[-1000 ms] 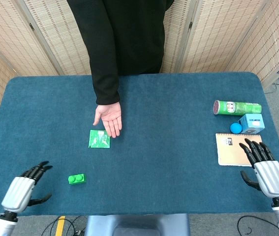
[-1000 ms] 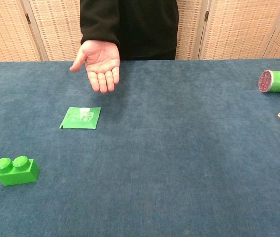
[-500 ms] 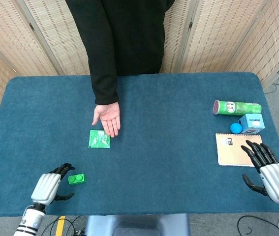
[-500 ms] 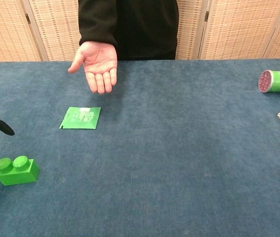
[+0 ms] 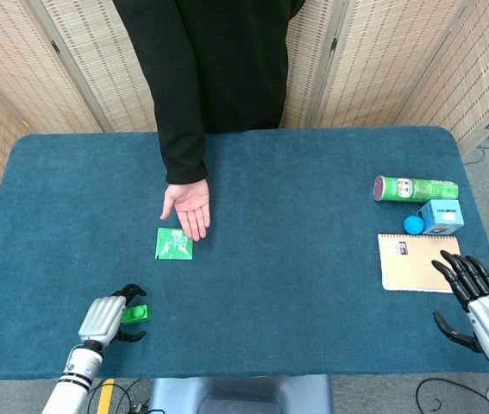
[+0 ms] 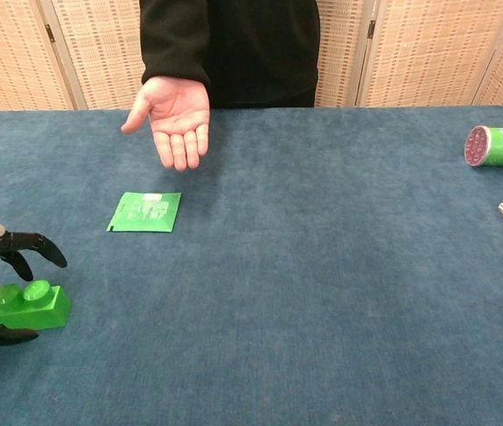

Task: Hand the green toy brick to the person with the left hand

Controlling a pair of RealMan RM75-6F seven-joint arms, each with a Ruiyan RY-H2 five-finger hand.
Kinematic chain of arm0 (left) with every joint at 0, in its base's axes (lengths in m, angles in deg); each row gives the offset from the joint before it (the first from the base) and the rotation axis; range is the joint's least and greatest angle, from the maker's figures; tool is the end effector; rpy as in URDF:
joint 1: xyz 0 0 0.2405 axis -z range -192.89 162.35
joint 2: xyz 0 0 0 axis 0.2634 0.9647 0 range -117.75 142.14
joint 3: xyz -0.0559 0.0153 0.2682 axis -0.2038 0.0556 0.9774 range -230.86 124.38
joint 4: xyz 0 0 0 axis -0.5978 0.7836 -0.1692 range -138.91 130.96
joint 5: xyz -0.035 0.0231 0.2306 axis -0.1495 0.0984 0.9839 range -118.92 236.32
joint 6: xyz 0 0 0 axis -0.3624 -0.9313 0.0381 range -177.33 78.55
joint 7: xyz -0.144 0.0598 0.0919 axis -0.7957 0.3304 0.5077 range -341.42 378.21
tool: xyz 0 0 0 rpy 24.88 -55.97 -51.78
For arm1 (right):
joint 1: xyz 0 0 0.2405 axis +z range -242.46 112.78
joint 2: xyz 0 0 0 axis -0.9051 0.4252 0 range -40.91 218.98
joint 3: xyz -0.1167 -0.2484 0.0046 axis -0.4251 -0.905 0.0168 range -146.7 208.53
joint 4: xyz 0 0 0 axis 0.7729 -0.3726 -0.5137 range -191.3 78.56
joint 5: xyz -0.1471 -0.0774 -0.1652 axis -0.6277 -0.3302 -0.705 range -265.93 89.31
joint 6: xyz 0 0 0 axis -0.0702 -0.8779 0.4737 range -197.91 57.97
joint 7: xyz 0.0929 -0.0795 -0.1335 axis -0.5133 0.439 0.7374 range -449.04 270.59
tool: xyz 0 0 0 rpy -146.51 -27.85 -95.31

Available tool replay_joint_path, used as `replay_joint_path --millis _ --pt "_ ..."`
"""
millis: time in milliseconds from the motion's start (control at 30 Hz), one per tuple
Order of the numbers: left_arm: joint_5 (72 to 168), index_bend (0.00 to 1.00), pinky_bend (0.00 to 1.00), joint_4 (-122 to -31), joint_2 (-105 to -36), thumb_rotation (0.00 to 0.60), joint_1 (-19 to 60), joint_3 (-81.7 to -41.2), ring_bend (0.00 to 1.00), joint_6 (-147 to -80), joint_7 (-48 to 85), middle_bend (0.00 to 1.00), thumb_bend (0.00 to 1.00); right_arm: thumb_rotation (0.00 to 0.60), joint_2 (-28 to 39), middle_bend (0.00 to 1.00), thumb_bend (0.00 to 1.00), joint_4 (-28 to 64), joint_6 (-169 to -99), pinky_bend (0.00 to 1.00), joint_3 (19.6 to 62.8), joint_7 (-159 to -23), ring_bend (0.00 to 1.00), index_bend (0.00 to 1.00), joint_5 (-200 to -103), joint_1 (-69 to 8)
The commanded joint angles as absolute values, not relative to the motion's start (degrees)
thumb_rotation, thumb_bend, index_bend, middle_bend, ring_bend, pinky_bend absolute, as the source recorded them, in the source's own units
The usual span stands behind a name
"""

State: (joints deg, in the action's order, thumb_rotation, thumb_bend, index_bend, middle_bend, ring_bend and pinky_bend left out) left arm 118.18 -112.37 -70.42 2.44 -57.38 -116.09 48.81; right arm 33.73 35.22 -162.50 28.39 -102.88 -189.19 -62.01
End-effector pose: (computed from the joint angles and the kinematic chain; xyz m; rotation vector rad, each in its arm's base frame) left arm -0.2308 0.2477 -0.0296 -1.6052 -1.3231 -0.7213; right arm -0.3163 -0.1833 0.1822 1.5576 -0.8912 1.0787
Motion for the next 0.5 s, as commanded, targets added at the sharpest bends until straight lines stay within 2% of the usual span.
replay_joint_path --millis 33,300,500 --pt "117.99 0.31 0.48 -110.65 -71.07 0.6 3.02 -57.4 0.31 -116.01 48.25 0.26 0.22 0.6 33.67 0.0 0.32 35.05 -162.82 0.0 28.34 -102.85 0.0 0.0 -189.34 -62.19" --pt "119.07 0.42 0.5 -106.9 -71.53 0.6 3.34 -56.87 0.36 -115.79 44.58 0.41 0.22 0.6 33.44 0.0 0.32 35.02 -163.49 0.0 28.37 -102.13 0.0 0.0 -189.42 -62.58" --pt "120.35 0.44 0.52 -103.96 -72.15 0.6 2.91 -56.19 0.37 -115.49 40.48 0.42 0.22 0.6 33.29 0.0 0.32 35.11 -164.08 0.0 28.13 -101.4 0.0 0.0 -189.96 -62.97"
